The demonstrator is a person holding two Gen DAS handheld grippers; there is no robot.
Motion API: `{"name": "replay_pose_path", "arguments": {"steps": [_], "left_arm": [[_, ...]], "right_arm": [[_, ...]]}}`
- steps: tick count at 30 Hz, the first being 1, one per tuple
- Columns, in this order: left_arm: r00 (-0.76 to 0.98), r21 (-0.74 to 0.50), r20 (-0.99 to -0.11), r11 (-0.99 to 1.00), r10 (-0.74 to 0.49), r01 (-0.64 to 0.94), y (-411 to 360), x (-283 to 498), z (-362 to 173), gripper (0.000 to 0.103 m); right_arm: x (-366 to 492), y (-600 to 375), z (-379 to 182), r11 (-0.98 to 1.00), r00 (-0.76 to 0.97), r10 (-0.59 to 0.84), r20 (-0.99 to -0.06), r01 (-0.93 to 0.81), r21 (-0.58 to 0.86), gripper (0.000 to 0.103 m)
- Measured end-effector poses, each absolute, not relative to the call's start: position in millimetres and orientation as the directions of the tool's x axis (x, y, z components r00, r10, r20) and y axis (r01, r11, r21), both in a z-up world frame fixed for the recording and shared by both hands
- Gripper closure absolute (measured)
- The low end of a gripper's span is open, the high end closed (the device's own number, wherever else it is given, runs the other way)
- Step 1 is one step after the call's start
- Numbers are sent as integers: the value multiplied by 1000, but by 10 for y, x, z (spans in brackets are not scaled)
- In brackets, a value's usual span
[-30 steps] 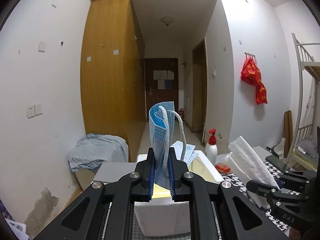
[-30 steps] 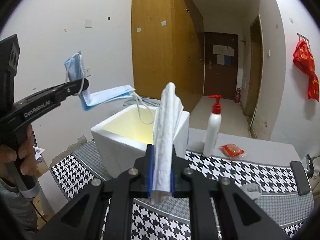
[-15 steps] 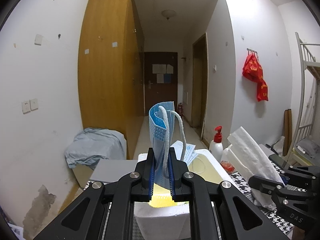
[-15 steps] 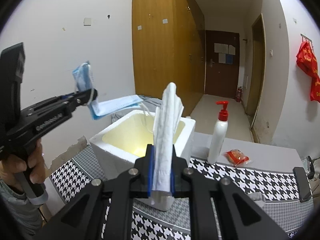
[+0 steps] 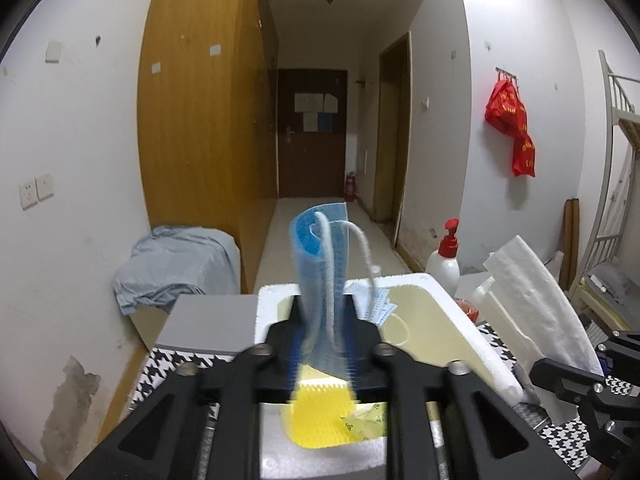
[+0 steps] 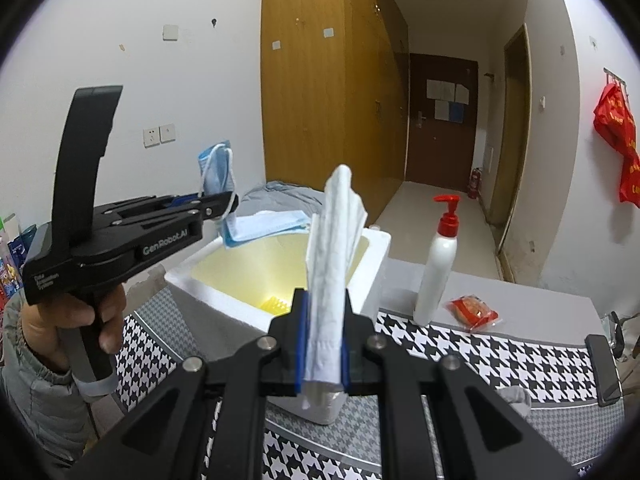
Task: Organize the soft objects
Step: 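Open the left tool to drop the blue mask into the box, then lower the white tissue into the box and open the right tool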
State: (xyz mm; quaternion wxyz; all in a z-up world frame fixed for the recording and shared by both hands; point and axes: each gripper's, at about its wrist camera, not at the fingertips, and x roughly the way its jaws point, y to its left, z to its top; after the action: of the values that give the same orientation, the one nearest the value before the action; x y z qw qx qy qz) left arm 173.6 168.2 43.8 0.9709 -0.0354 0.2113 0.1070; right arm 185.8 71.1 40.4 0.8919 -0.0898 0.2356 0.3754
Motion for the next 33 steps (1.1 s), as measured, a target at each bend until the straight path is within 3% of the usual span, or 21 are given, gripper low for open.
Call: {"name": "replay_pose_path", "arguments": {"steps": [2, 6, 10, 20, 33], "left_arm": [[889, -46, -421, 974, 183, -222, 1727, 1780, 384, 30], [888, -44, -423, 975, 179, -217, 1778, 1774, 327, 23], [892, -70, -408, 968, 194, -242, 1829, 1679, 346, 8], [927, -70, -305, 966, 218, -250, 1864, 1372, 527, 2], [913, -44, -297, 951, 280, -306, 2037, 1104, 495, 1]], "right_arm": [[1869, 697, 389, 710, 610, 621, -492, -704, 21, 86], [1861, 663, 371, 730, 633, 603, -485, -683, 18, 86], [1872, 663, 351, 735, 633, 598, -492, -678, 20, 86], [1845, 777, 414, 726, 634, 598, -490, -688, -5, 86], [1836, 1073, 462, 702, 606, 616, -503, -713, 2, 86]]}}
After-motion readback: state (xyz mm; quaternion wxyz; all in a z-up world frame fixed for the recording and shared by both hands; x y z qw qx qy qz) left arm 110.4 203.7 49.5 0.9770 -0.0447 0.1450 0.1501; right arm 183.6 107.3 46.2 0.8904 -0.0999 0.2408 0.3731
